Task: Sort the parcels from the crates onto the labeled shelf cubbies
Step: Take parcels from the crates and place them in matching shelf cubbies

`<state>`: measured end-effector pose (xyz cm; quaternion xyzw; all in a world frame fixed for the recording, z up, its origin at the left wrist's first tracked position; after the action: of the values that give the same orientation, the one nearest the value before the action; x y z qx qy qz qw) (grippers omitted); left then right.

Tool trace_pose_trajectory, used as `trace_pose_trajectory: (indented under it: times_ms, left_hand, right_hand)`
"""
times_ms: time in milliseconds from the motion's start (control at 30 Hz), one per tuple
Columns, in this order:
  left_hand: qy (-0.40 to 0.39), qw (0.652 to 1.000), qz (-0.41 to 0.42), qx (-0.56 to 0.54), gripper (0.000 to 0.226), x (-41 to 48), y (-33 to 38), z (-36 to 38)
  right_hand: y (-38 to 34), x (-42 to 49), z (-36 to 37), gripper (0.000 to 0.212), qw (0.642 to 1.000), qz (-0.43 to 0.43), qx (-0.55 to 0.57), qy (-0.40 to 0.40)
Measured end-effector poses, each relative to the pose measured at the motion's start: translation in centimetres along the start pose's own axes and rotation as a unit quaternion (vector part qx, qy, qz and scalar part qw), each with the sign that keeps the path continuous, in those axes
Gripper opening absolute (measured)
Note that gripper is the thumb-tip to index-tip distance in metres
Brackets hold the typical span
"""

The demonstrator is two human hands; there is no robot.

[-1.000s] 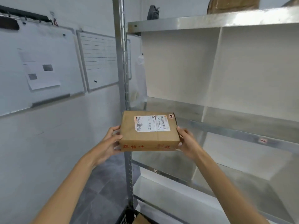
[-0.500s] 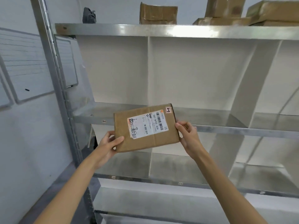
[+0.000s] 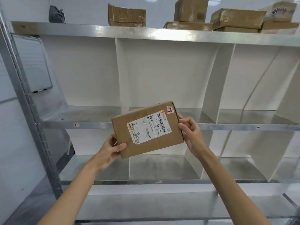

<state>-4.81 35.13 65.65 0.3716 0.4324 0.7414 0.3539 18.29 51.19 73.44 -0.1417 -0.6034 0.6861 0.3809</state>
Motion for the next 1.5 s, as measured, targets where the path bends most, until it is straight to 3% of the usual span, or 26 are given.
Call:
trace_pose_trajectory:
  times_ms: [200,300,400,467,533,633,700,800,967,1067,1133,1233,1500]
  left_hand:
    - [-0.003,1.000,0.014,-0.023,0.103,0.0,-0.5,2.5]
    - [0.009,0.999,0.025,-0.034,0.109,0.0,-0.4,3.1]
    - [0.027,0.998,0.042,-0.048,0.113,0.3,-0.5,3.9]
    - [0.040,0.996,0.053,-0.067,0.113,0.5,-0.7,4.7]
    - [0.052,0.993,0.059,-0.088,0.101,0.7,-0.9,5.7]
    - [0.069,0.990,0.059,-0.105,0.082,0.7,-1.4,7.4]
    - [0.056,0.991,0.045,-0.109,0.093,0.5,-1.9,8.3]
    - [0.007,0.998,0.014,-0.064,0.103,0.0,-2.6,9.0]
    - [-0.043,0.995,0.013,0.092,0.128,-0.2,-0.9,7.6]
    - [-0.102,0.978,0.042,0.179,0.111,-0.2,1.0,9.2]
    - [-0.143,0.965,0.055,0.214,0.098,-0.5,1.4,10.8]
    - [-0.140,0.964,0.079,0.213,0.077,-0.8,1.6,12.4]
    - [-0.147,0.951,0.074,0.261,0.075,-1.5,0.9,12.6]
  right_hand:
    - [-0.6,-0.3,-1.9,0.017,1.000,-0.009,0.013,0.002]
    - [-0.6,0.0,-2.7,0.005,0.999,-0.024,-0.006,0.032]
    - [0.1,-0.2,-3.9,0.050,0.993,-0.015,-0.045,0.106]
    - [1.3,-0.4,-3.9,0.085,0.994,0.026,-0.032,0.101]
    - [2.7,-0.5,-3.3,0.104,0.995,0.069,-0.009,0.065]
    - [3.8,-0.5,-2.2,0.086,0.995,0.087,0.053,0.021]
    - [3.5,-0.6,-1.9,0.068,0.992,0.076,0.103,0.014]
    - [2.4,-0.7,-2.3,0.059,0.993,0.058,0.104,0.005]
    - [0.8,-1.4,-4.4,0.070,0.998,0.060,0.037,0.008]
    - [0.1,-1.7,-4.5,0.091,0.997,0.069,-0.017,-0.012]
    - [-0.3,-1.8,-4.1,0.094,0.997,0.069,-0.028,-0.021]
    - [-0.7,-1.8,-3.8,0.096,0.997,0.067,-0.019,-0.023]
    - [-0.8,-2.1,-3.6,0.095,0.997,0.066,-0.021,-0.029]
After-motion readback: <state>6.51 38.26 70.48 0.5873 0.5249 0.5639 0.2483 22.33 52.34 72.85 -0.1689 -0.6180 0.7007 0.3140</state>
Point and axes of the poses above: each hand's wrist, its own x-axis towards the middle knuckle, its own z-axis out of the palm, y = z × x, the point moved 6 cm from there along x, towards the middle knuckle, and after that the axes turned 10 degrees about z, right-handed, at the moved point
